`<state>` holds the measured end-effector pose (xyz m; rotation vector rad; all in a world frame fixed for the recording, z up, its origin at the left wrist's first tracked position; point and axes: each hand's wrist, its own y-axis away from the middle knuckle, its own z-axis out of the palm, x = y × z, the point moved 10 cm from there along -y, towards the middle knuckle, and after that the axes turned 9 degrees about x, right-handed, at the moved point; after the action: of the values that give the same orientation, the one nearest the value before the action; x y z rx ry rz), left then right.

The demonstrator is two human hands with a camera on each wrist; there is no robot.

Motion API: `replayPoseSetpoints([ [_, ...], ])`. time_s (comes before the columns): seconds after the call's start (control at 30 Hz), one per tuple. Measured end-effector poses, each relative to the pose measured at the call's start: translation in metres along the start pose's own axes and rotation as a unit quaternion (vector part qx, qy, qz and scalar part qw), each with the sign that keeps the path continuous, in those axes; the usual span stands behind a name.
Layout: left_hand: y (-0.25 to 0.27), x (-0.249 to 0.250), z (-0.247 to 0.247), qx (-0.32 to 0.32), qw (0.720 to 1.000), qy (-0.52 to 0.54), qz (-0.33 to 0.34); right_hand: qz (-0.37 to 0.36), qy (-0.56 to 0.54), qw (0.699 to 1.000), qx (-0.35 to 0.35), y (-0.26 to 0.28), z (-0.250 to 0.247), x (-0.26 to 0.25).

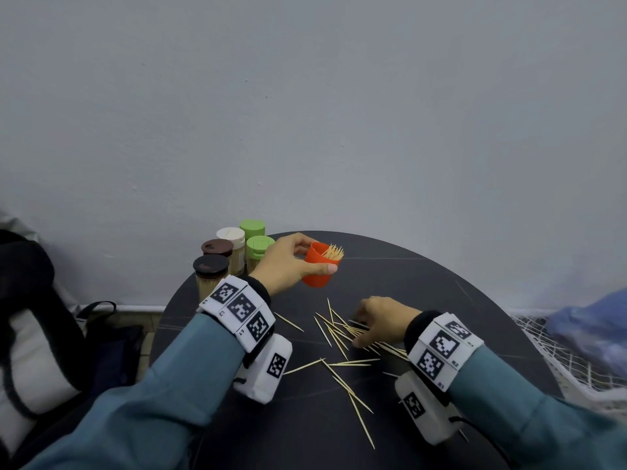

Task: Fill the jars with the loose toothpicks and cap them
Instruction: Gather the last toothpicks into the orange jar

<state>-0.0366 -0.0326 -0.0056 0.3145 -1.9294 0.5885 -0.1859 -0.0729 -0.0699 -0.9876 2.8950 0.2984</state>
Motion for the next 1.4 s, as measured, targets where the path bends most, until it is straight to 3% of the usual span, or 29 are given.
replayPoseSetpoints([
  [0.43,0.002,0.001,0.001,-0.003,1.0,-0.008,0.002,0.04,0.003,0.999,0.025,-0.008,0.004,0.001],
  [1.07,0.002,-0.001,0.002,-0.006,1.0,-0.02,0.004,0.002,0.073,0.997,-0.021,-0.002,0.014,-0.011],
  [1.4,0.002,-0.002,0.003,-0.01,1.0,-0.019,0.001,0.019,-0.037,0.998,0.045,-0.008,-0.01,0.005],
])
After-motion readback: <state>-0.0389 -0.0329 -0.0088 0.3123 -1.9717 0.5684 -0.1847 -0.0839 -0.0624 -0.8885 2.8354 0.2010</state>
